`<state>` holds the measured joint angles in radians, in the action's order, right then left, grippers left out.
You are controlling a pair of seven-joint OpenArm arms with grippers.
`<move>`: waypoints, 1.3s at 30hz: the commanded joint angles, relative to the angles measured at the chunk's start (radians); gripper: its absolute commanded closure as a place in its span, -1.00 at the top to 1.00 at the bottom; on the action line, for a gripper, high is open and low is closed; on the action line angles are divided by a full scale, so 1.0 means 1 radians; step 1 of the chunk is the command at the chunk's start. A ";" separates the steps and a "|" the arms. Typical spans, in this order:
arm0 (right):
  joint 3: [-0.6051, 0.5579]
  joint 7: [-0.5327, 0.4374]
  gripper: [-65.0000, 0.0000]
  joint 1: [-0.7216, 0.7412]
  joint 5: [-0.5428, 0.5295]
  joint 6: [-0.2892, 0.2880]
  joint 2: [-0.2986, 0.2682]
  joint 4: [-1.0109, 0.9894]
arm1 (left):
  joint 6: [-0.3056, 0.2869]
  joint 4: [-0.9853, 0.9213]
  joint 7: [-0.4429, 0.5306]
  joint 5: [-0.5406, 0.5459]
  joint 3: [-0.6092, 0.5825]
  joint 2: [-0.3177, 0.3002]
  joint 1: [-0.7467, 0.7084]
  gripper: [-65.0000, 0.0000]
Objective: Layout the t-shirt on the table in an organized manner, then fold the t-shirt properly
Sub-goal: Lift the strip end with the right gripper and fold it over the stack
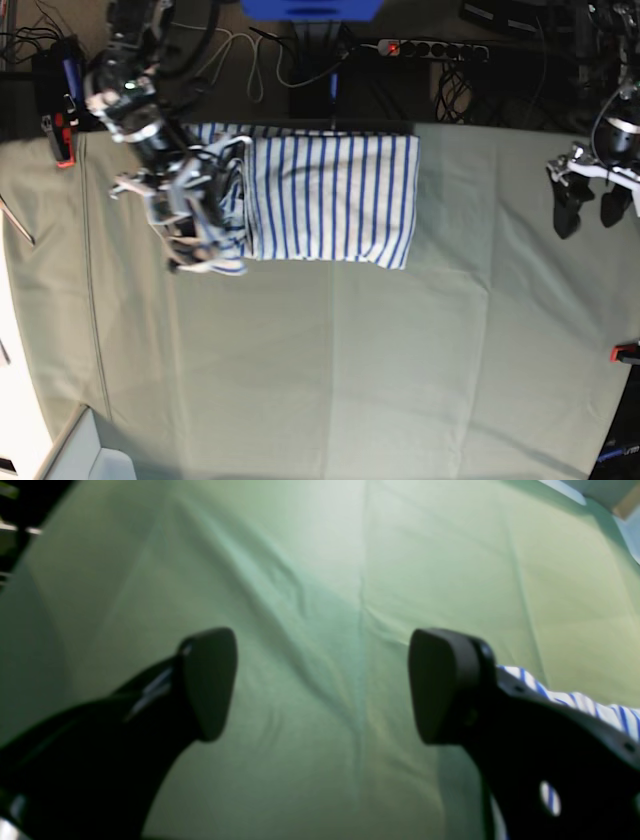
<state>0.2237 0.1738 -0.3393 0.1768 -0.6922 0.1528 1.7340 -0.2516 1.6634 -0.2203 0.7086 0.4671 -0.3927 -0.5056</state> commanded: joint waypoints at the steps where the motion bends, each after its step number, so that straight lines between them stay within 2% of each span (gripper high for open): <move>1: -0.039 -0.027 -1.00 0.001 -0.023 -0.006 0.004 0.028 | -0.010 0.017 0.025 0.009 0.014 -0.012 -0.011 0.60; 5: -0.186 -0.024 -1.00 0.003 -0.021 -0.006 0.004 0.030 | -0.010 0.017 0.025 0.007 0.040 -0.012 -0.049 0.60; 11: -0.361 0.049 -1.00 0.070 -0.021 -0.006 0.004 -0.041 | -0.010 0.017 0.025 0.000 0.078 -0.012 -0.071 0.60; 19: -0.386 0.046 -1.00 0.225 -0.023 -0.006 0.004 -0.269 | -0.010 0.017 0.025 -0.002 0.080 -0.013 -0.098 0.60; 28: -0.507 0.048 -1.00 0.279 -0.023 -0.006 0.004 -0.325 | -0.010 0.017 0.025 -0.002 0.078 -0.012 -0.086 0.60; 39: -0.516 0.048 -1.00 0.342 -0.024 -0.006 0.004 -0.421 | -0.010 -0.024 0.025 -0.002 0.078 -0.012 -0.074 0.60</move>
<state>-0.2890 0.2516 -0.0128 0.1764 -0.6918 0.1471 1.2949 -0.2581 1.6238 -0.2249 0.7006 0.5369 -0.3878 -0.5785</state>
